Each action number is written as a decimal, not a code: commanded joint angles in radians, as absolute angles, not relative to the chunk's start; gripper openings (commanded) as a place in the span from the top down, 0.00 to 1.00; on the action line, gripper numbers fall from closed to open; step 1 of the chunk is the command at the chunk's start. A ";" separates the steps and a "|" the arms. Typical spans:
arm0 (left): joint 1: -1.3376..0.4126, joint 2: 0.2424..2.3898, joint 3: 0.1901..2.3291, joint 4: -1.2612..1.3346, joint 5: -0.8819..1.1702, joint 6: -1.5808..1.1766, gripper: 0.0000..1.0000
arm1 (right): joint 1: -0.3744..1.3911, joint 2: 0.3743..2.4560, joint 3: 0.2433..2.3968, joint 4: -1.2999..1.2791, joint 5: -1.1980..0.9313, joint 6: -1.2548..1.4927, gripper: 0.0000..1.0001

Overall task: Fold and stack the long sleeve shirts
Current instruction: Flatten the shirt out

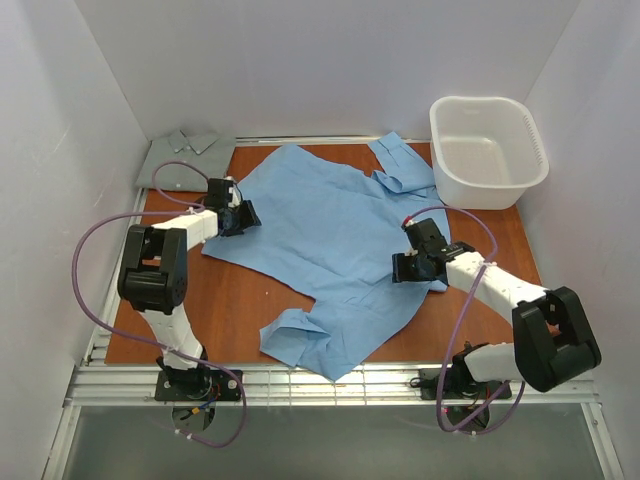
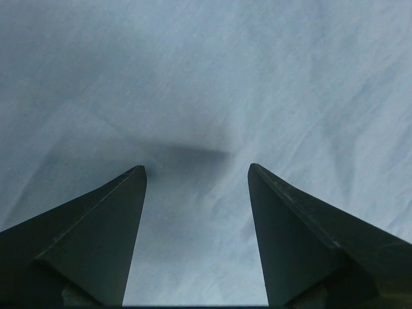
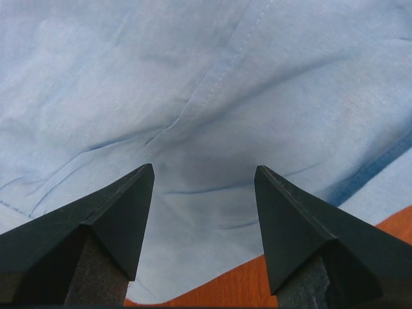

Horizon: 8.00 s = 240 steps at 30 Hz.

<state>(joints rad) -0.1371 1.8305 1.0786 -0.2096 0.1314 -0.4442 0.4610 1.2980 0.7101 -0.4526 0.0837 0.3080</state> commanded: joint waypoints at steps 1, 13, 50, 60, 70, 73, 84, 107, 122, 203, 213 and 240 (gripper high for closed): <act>-0.137 1.799 1.034 -0.241 0.084 -0.488 0.40 | 0.430 1.354 0.699 -0.377 0.041 0.339 0.40; -0.138 1.392 0.571 -0.386 0.184 -0.730 0.41 | 0.276 1.499 0.778 -0.348 0.012 0.310 0.40; -0.032 1.968 1.380 -0.322 -0.207 -0.347 0.42 | 0.500 1.325 0.830 -0.238 -0.170 0.201 0.39; -0.037 2.097 1.440 -0.304 -0.121 -0.357 0.41 | 0.502 1.471 0.782 -0.304 -0.055 0.238 0.39; -0.110 2.056 1.310 -0.322 -0.143 -0.416 0.48 | 0.403 1.410 0.700 -0.448 -0.027 0.239 0.39; -0.136 2.023 1.244 -0.330 -0.158 -0.451 0.64 | 0.393 1.391 0.675 -0.446 -0.037 0.244 0.39; -0.290 1.847 1.282 -0.379 -0.611 -0.309 1.00 | 0.393 1.344 0.644 -0.420 -0.038 0.238 0.39; -0.200 1.755 1.278 -0.318 -0.400 -0.339 0.20 | 0.393 1.313 0.660 -0.405 -0.051 0.221 0.39; -0.058 2.091 1.428 -0.176 -0.023 -0.371 0.23 | 0.393 1.328 0.661 -0.407 -0.074 0.199 0.39; -0.114 1.344 0.748 -0.485 -0.061 -0.574 0.32 | 0.262 1.072 0.618 -0.577 0.032 0.253 0.39; -0.049 1.639 1.102 -0.368 -0.103 -0.459 0.35 | 0.276 1.083 0.719 -0.502 -0.132 0.176 0.38; -0.209 2.115 1.362 -0.256 -0.265 -0.387 0.81 | 0.397 1.158 0.687 -0.446 -0.160 0.195 0.38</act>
